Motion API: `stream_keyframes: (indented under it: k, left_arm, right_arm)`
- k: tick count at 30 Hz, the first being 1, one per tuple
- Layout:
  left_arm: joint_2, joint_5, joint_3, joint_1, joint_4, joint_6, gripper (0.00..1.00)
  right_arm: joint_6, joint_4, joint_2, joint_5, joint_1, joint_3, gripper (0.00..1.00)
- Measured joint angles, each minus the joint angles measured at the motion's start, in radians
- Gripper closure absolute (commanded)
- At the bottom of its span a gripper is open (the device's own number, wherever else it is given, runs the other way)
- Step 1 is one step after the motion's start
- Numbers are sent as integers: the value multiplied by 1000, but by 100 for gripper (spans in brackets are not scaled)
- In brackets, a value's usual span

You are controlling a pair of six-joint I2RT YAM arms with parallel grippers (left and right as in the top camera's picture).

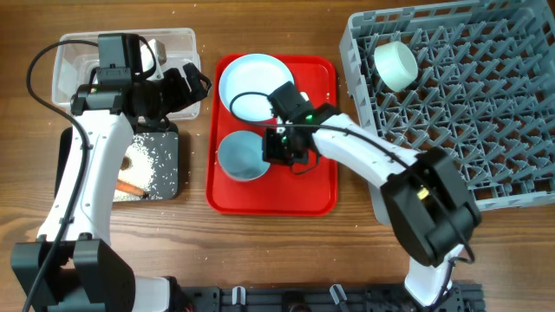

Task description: Sort waste into correct bins and load items into the dishwasher rack

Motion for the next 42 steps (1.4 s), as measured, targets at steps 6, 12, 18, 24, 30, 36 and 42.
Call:
stream_keyframes:
  k: [6,12,18,24,30,36,42]
  left_arm:
    - [0,0,0,0,-2,-3,0]
    - [0,0,0,0,-2,-3,0]
    - [0,0,0,0,-2,-3,0]
    - [0,0,0,0,-2,-3,0]
    - [0,0,0,0,-2,-3,0]
    - [0,0,0,0,0,-3,0]
    - [0,0,0,0,1,-3,0]
  right_arm:
    - [-198,-224,-453,443,-250,11,95]
    - [-444,-367,-563,1283,-333,20,96]
    - [-816,-206,-433,1495,-384,12,96]
    - [-1025,-70,-253,1518,-388,6,96]
    - [-1078,1,-179,1519,-410,5,96]
    - [-1086,-80,-179,1535,-356,5,96]
    - [-1095,-182,-179,1493,-262,5,41]
